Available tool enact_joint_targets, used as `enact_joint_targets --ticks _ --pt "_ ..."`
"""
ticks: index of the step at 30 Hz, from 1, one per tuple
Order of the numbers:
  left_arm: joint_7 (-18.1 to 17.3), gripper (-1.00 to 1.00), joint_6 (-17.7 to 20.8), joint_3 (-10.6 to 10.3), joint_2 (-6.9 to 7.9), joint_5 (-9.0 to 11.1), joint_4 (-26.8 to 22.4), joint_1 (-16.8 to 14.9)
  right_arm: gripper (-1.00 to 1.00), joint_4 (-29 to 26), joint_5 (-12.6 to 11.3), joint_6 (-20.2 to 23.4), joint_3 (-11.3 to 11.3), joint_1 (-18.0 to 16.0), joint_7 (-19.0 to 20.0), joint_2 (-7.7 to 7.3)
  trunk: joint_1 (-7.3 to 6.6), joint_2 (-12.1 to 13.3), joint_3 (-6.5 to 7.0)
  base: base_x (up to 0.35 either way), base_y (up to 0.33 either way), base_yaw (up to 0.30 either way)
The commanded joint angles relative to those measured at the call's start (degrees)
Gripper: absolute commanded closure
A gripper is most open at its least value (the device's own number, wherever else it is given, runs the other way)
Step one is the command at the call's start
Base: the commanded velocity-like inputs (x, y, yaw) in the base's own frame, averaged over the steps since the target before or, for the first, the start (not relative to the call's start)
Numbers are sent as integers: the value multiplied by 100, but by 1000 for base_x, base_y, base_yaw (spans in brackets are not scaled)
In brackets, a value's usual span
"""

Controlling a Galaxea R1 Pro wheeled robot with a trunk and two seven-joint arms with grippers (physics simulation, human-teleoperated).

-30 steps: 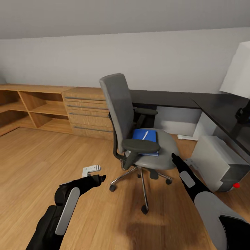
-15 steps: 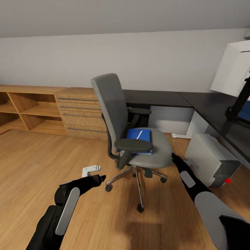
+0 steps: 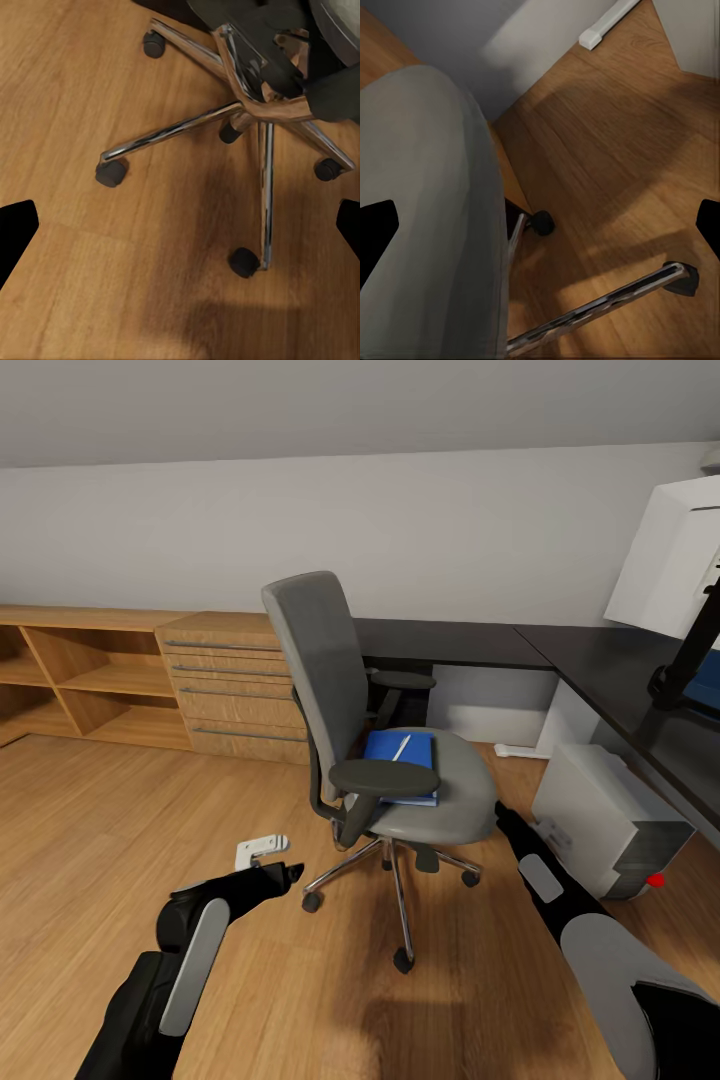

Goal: In the bedroom, organize the workspace by keeping the computer under the desk, ensuring the monitor is on the desk, placing the keyboard on the desk next to the monitor, placing the mouse on the desk next to the keyboard, moving the folder from the swivel chair onto the desk next to the mouse, stacking the notebook on top of the folder with the pen on top of the notebook, and positioning the swivel chair next to the desk.

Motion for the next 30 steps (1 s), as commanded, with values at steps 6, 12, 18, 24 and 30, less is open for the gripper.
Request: enact_joint_targets --ticks 6,12,18,24,30 --pt "63 -100 18 58 -13 59 -3 -3 -100 -2 -58 -22 4 3 4 14 -1 -2 -5 0 0 0" --pt "73 -100 18 13 1 63 -1 -3 -100 -21 -55 -36 8 65 20 -31 -1 -2 -5 0 0 0" --pt "72 -100 18 8 8 65 -1 -3 -100 -32 -55 -34 9 83 20 -43 -1 -2 -5 0 0 0" --pt "71 -100 18 7 10 66 -1 -3 -100 -32 -58 -32 10 87 25 -51 -1 -2 -5 0 0 0" --pt "72 -100 18 7 11 73 16 -3 -100 -58 -79 -24 3 95 18 -55 -1 -2 -5 50 0 0"
